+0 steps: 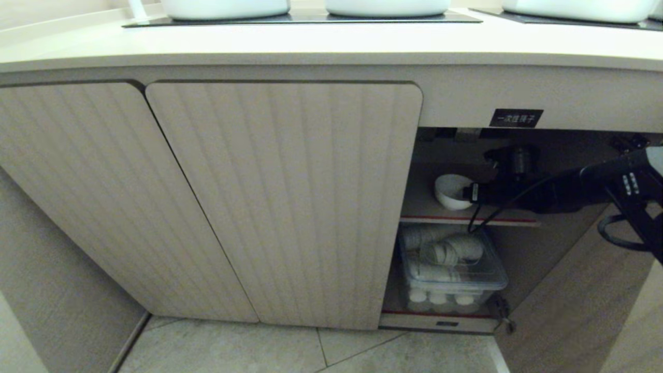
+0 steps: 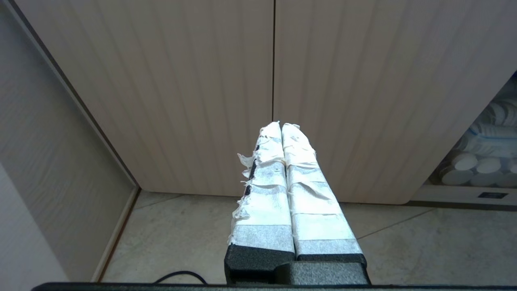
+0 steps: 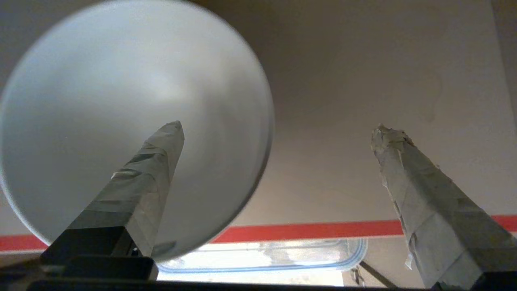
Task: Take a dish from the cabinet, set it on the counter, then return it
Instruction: Take the bowl from the cabinet
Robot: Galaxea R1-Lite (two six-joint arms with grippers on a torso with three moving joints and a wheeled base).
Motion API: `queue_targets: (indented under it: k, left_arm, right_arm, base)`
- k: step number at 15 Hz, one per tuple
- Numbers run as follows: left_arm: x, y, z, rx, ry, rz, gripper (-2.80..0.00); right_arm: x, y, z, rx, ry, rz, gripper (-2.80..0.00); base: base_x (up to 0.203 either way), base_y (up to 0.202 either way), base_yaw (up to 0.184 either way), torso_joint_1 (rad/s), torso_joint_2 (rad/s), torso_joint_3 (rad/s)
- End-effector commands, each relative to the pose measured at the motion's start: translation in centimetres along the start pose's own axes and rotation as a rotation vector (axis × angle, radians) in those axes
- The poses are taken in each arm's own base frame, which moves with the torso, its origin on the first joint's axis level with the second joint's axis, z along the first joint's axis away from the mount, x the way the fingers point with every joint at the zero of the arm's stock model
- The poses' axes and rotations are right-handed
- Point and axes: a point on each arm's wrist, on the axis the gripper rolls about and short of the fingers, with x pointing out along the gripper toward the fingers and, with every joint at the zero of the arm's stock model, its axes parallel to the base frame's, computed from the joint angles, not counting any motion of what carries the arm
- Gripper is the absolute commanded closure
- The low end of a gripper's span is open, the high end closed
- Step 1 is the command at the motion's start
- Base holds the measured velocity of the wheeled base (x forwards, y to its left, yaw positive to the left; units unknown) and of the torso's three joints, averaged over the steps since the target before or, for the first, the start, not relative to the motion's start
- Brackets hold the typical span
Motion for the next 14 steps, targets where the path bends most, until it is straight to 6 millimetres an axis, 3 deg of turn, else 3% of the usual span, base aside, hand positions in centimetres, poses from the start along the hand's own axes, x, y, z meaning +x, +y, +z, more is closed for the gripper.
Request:
queue_targets:
  k: [1,14]
  left_arm:
    - [0.0,0.0,-0.01,0.0,0.0,0.0,0.0]
    - [-0.01,0.0,0.02,0.0,-0.001,0.001,0.0]
  right_arm:
    - [0.12,0.05,0.12,0.002,-0.005,0.001,-2.8]
    - [1.02,0.31,0.61,0.002,0.023,0.036,-2.8]
  base:
    - [0.0,0.0,0.0,0.0,0.0,0.0]
    - [0.0,0.0,0.0,0.0,0.0,0.0]
